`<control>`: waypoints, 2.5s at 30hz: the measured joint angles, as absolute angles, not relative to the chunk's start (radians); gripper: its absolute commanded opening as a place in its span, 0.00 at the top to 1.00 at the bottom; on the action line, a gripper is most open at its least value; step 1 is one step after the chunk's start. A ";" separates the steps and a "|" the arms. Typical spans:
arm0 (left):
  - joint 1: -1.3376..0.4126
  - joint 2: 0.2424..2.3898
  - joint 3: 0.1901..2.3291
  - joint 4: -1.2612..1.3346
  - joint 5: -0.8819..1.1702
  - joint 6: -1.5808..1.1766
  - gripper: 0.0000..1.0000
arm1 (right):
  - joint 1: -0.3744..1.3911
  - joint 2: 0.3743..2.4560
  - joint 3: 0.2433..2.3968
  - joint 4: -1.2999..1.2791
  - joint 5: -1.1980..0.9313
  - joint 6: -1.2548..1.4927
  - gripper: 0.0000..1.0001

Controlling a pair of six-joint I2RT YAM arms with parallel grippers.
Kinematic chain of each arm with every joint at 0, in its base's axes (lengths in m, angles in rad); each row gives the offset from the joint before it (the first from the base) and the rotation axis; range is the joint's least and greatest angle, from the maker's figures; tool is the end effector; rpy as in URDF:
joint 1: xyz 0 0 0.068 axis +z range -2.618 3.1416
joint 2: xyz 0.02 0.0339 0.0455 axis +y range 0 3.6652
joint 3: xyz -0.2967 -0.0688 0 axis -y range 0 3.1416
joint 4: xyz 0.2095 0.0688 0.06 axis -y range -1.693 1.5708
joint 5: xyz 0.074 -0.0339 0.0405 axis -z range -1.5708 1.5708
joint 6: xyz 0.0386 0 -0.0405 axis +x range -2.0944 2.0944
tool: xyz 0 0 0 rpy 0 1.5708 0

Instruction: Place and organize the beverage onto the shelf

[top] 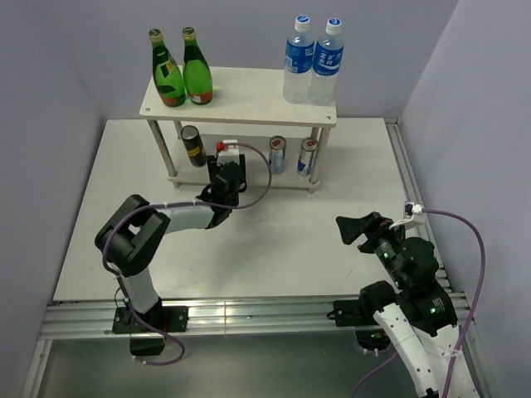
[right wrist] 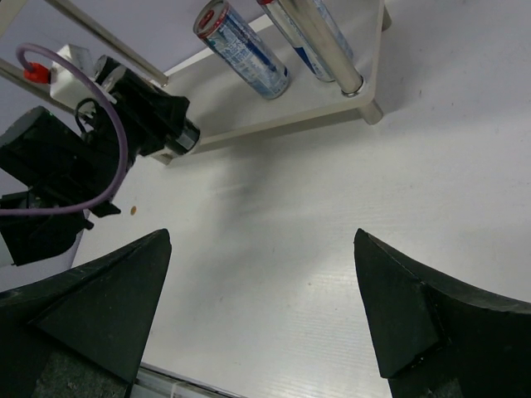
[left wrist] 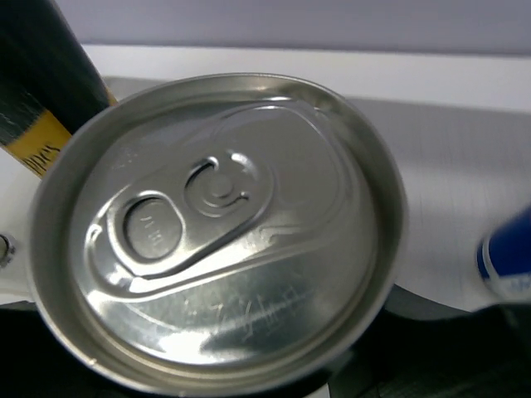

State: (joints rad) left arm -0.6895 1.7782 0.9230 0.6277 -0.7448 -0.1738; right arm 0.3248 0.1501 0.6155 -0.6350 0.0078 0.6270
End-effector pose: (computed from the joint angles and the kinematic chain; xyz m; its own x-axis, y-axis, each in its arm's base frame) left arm 0.2972 -0.2111 0.2620 -0.1642 -0.0294 -0.9860 -0.0713 0.9973 -0.0179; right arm -0.0019 -0.0010 0.2865 -0.3125 0.5138 -0.7989 -0.1587 0.8010 0.5772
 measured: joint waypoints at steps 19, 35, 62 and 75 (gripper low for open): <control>-0.583 1.865 1.014 0.711 -0.740 -0.151 1.00 | 0.325 0.151 0.615 -0.634 0.007 0.627 0.02; -0.564 1.993 1.087 0.807 -0.793 -0.128 0.48 | 0.325 0.161 0.615 -0.632 0.007 0.627 0.02; -0.643 1.827 0.967 0.783 -0.799 -0.140 0.01 | 0.325 0.158 0.615 -0.629 0.008 0.627 0.02; -0.902 1.457 0.774 0.366 -0.995 -0.405 0.02 | 0.325 0.141 0.615 -0.629 0.018 0.627 0.02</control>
State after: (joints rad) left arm -0.9020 1.4567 0.7738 0.3664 -0.9951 -0.4049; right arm 0.3248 0.1410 0.6147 -0.6289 0.0181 0.6273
